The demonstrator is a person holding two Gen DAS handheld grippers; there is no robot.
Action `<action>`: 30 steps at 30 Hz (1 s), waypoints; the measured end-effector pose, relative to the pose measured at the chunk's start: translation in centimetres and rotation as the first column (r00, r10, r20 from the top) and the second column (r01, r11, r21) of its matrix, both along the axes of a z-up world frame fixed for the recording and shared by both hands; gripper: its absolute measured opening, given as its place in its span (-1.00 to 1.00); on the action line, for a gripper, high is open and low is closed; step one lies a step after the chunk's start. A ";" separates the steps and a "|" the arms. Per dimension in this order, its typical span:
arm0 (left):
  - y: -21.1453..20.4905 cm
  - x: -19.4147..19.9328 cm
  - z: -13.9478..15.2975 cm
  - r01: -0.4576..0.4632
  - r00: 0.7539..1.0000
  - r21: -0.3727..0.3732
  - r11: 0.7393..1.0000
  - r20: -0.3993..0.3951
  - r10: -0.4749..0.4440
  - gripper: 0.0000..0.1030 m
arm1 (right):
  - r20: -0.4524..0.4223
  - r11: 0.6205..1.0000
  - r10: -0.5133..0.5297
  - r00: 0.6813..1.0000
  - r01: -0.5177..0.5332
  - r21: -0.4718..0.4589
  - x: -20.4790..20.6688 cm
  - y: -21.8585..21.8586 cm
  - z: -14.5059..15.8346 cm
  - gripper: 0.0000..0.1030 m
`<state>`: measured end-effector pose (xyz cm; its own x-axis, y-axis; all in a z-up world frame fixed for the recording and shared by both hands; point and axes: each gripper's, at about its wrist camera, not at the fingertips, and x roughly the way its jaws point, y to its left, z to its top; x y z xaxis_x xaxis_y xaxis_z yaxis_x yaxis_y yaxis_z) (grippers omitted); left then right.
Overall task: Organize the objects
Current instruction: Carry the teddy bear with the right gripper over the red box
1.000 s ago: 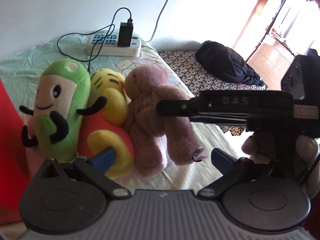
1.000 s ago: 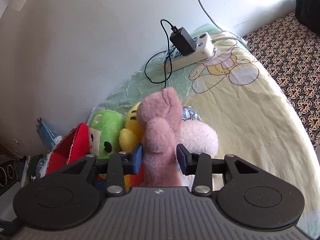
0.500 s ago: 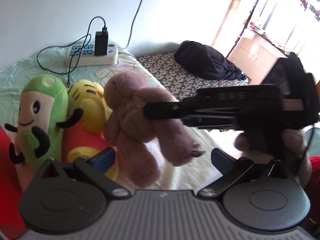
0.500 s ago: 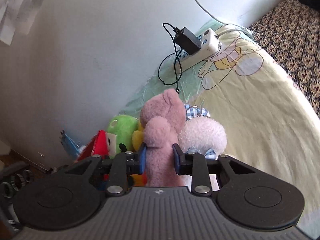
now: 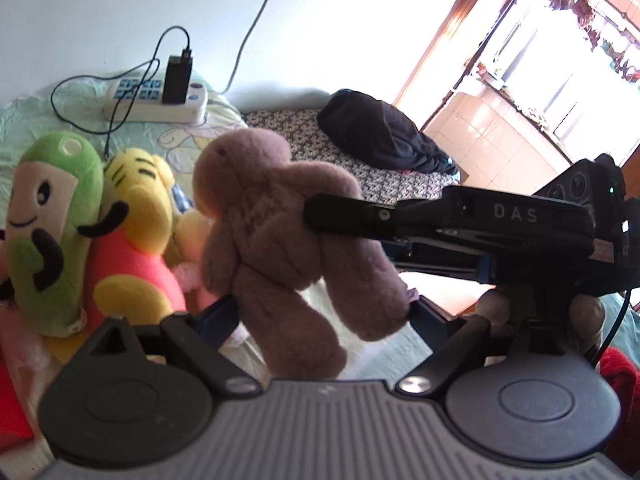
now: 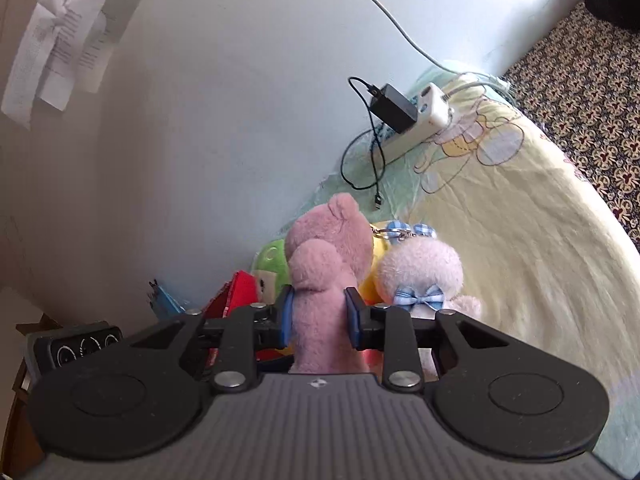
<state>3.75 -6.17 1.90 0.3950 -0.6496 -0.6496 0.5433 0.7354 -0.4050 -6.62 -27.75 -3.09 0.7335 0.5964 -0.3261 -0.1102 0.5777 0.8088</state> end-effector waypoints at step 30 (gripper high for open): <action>38.3 -2.0 4.4 -0.416 0.902 0.066 0.907 0.158 0.402 0.72 | -0.061 0.956 0.267 0.962 -0.256 0.143 9.8 37.4 2.7 -0.46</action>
<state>1.73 32.16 6.28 0.7023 -0.3488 -0.6206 0.2313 0.9363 -0.2645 3.14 9.63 -0.42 0.5212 0.8056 -0.2817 -0.1758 0.4243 0.8883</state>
